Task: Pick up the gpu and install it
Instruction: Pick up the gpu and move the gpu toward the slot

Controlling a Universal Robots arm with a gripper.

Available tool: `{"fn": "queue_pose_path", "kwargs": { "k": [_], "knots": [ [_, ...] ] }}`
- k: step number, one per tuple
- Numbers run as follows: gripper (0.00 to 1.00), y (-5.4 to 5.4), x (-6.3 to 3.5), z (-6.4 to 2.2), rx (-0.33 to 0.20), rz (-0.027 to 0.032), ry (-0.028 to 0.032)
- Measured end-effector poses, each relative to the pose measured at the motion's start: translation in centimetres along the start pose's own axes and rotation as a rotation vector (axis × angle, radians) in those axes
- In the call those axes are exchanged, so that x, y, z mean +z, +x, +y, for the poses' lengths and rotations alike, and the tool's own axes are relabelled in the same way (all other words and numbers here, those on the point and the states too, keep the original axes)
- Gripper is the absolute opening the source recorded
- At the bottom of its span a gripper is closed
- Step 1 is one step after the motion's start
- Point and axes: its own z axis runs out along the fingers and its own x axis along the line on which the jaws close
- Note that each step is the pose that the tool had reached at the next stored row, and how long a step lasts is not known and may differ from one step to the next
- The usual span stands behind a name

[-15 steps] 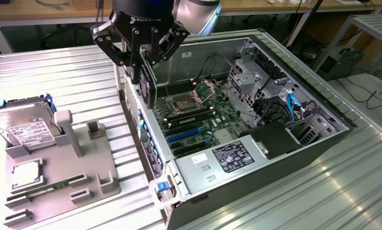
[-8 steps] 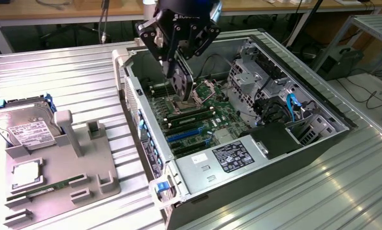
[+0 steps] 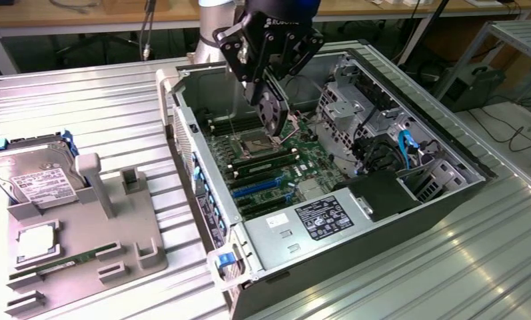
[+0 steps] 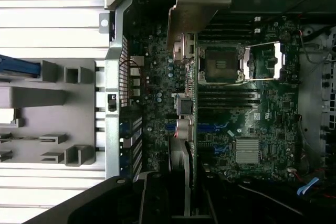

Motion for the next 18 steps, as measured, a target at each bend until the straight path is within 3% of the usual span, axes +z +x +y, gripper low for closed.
{"fn": "queue_pose_path", "kwargs": {
  "k": [18],
  "knots": [
    [0.28,-2.2,-0.05,-0.01,-0.002,0.0001,0.0001]
  ]
}}
